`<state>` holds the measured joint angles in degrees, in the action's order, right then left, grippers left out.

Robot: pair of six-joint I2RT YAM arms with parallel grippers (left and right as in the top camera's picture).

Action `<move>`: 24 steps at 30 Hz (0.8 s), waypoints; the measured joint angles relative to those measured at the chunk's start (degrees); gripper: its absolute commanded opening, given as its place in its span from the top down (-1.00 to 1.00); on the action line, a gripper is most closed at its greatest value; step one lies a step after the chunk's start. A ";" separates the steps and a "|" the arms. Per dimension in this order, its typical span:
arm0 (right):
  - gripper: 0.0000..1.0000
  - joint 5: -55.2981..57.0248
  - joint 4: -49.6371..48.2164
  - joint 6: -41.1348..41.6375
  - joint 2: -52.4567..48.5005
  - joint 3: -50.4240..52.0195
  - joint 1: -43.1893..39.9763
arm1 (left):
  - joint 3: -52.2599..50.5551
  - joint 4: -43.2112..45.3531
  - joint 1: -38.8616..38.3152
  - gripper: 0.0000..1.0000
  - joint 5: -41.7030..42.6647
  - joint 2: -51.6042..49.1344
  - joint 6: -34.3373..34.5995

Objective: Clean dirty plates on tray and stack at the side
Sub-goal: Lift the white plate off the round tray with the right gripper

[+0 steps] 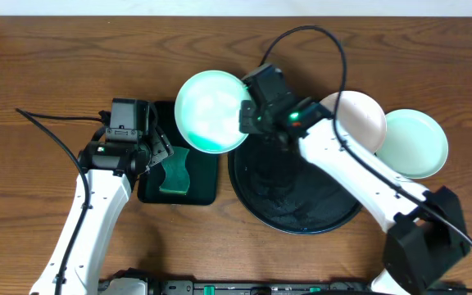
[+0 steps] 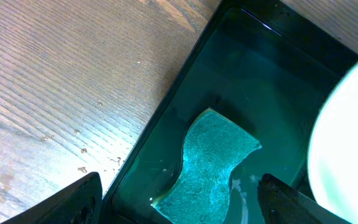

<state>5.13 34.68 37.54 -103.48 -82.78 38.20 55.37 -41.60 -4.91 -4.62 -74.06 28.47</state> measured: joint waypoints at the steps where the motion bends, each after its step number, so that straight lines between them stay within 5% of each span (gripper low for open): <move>1: 0.97 1.09 -0.79 0.22 -0.66 0.00 0.52 | 0.00 -0.02 0.00 -0.60 0.00 0.00 0.00; 10: 0.98 8.17 -8.70 -2.40 -4.90 0.00 2.99 | 0.00 -0.02 0.00 -0.60 0.00 0.00 0.00; 24: 0.98 10.67 -20.44 -18.38 -4.87 0.00 3.23 | 0.00 0.00 0.00 -0.61 0.00 0.00 0.00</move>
<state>15.79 14.24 19.16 -108.36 -82.78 41.43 55.37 -41.60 -4.91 -4.62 -74.06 28.47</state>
